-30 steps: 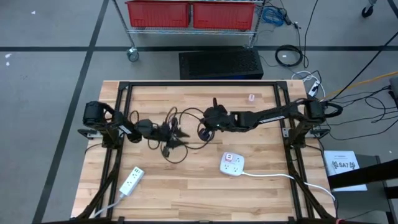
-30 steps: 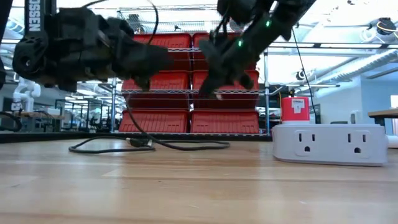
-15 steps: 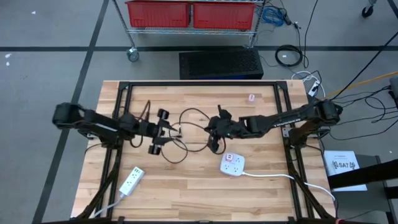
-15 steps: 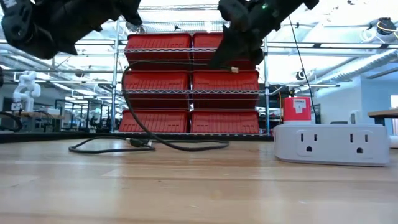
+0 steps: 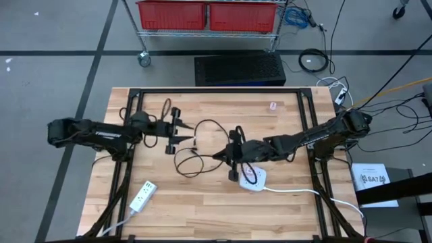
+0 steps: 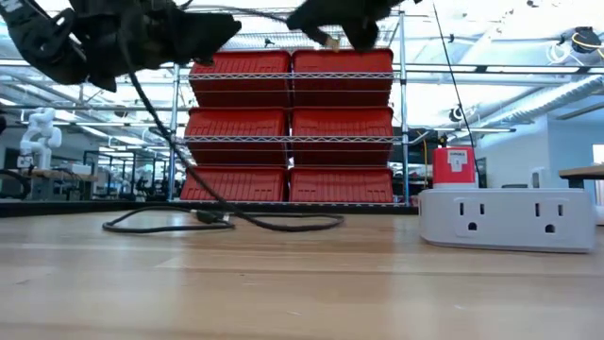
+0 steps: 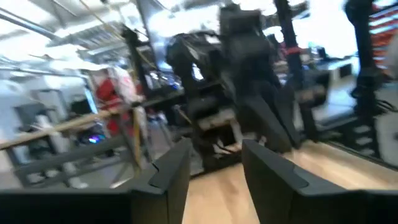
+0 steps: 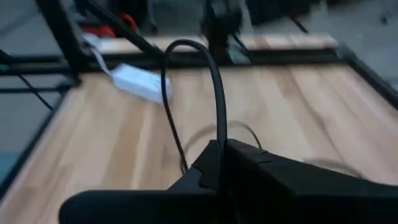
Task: Insert USB
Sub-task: Insert the top black USB cable into the red charger adapter
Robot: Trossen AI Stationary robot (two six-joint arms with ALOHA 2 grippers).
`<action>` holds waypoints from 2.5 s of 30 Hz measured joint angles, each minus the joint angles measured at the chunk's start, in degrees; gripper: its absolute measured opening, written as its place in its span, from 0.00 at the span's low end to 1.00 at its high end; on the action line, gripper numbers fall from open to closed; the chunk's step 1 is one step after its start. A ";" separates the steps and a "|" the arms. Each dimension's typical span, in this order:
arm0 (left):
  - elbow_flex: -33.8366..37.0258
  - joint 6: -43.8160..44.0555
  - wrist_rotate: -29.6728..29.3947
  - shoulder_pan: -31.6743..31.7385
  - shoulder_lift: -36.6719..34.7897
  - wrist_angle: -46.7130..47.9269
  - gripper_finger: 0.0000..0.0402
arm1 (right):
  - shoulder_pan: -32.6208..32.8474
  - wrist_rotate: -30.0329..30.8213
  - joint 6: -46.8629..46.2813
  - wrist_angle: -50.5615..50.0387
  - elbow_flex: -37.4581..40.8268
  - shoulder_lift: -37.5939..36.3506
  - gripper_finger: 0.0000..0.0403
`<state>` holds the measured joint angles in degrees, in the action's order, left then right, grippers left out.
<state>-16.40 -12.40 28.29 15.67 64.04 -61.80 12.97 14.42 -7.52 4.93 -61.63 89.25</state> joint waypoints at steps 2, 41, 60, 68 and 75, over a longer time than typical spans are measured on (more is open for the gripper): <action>0.00 0.04 1.87 -0.40 2.22 -0.45 0.33 | -0.66 -1.67 2.22 3.22 0.00 0.00 0.00; -9.44 0.08 2.89 -13.23 22.24 -18.62 0.02 | -8.07 -19.42 -0.82 10.76 -0.13 2.34 0.01; -9.81 1.54 -0.25 -13.41 22.00 -19.99 0.00 | -8.18 -17.14 0.53 1.84 0.11 -2.51 0.24; -9.79 1.69 -1.35 -13.41 22.00 -19.25 0.00 | -8.22 -8.18 0.71 -11.04 0.13 -8.32 0.30; -9.73 2.74 -1.73 -13.35 22.02 -18.90 0.00 | -8.02 -5.03 -0.54 -19.79 0.13 -12.26 0.32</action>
<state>-26.13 -9.65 26.55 2.32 86.06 -80.71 4.95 9.39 -8.06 -14.86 -61.49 76.99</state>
